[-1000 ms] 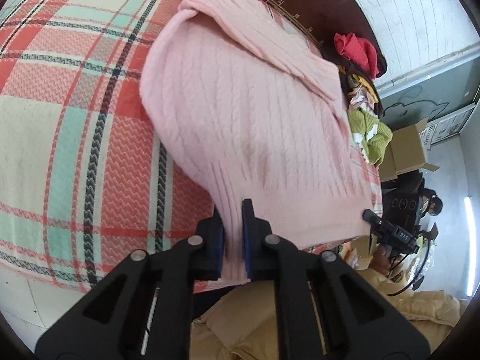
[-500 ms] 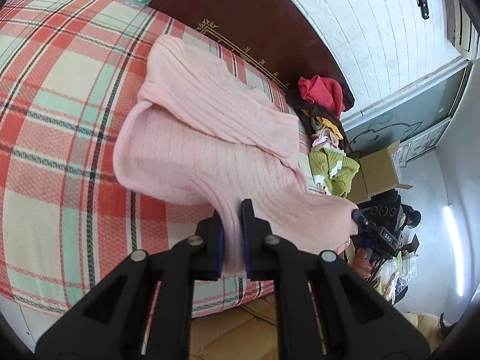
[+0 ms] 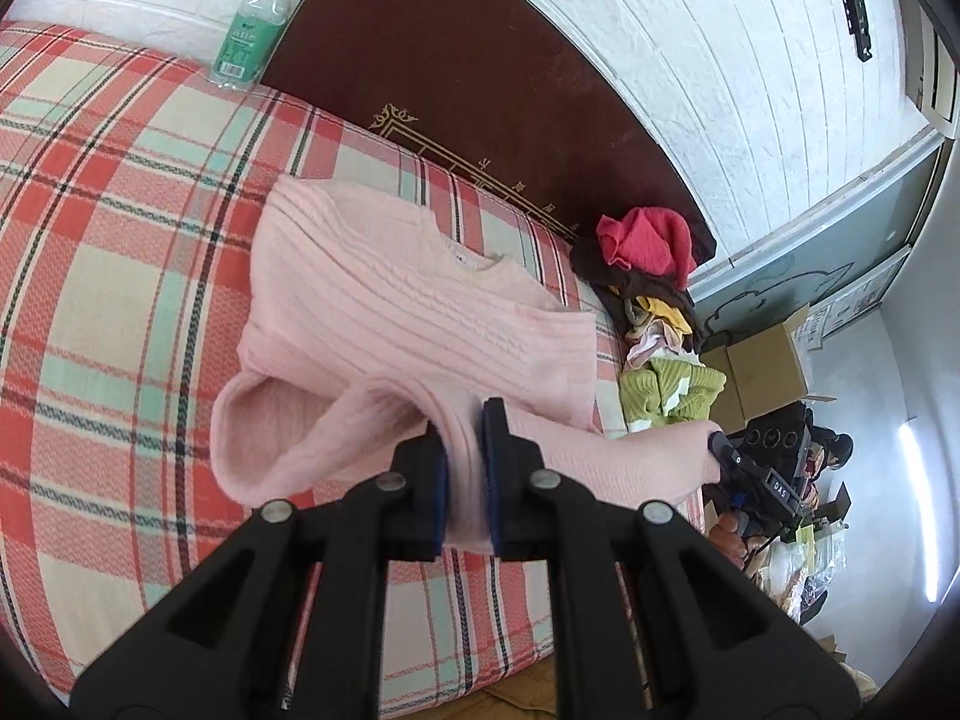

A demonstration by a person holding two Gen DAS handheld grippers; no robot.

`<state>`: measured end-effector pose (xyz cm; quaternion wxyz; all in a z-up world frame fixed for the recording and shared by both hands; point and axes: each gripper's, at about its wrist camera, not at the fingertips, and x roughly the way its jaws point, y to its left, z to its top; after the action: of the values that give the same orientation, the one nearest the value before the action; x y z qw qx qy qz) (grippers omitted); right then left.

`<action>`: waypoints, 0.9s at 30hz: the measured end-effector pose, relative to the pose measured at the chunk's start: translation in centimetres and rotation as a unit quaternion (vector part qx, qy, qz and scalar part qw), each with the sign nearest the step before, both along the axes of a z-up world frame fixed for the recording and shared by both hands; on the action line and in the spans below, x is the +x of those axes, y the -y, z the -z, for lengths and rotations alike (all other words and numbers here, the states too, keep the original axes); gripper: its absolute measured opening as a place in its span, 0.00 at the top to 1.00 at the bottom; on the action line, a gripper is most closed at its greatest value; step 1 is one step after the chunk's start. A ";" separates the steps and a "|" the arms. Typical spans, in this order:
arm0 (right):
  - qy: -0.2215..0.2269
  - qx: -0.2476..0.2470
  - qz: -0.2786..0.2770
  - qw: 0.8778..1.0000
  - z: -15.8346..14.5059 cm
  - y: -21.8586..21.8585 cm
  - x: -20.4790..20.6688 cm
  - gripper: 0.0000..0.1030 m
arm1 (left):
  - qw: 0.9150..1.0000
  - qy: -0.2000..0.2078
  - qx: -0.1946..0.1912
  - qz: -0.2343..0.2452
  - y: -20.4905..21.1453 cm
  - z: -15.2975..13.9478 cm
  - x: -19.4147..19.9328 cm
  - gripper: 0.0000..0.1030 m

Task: Fold clothes

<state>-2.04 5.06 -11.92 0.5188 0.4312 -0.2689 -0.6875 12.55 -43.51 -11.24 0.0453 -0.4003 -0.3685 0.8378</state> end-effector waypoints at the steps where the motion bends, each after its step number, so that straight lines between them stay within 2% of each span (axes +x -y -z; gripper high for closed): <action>1: 0.002 -0.001 0.001 1.000 0.0 0.2 -0.6 0.89 | 1.000 0.002 -0.001 0.000 0.2 -0.1 -0.5 0.89; 12: 0.025 0.001 0.006 1.000 0.9 2.1 -5.4 0.89 | 1.000 0.020 -0.016 0.003 1.4 -0.1 -5.3 0.89; 27: 0.071 0.019 0.013 0.997 4.0 4.1 -10.4 0.87 | 0.998 0.064 -0.003 -0.002 3.4 3.2 -10.6 0.89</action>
<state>-12.42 0.93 -15.89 0.4811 0.4846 -0.2977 -0.6672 1.92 -46.92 -14.42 0.0190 -0.4525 -0.3687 0.8117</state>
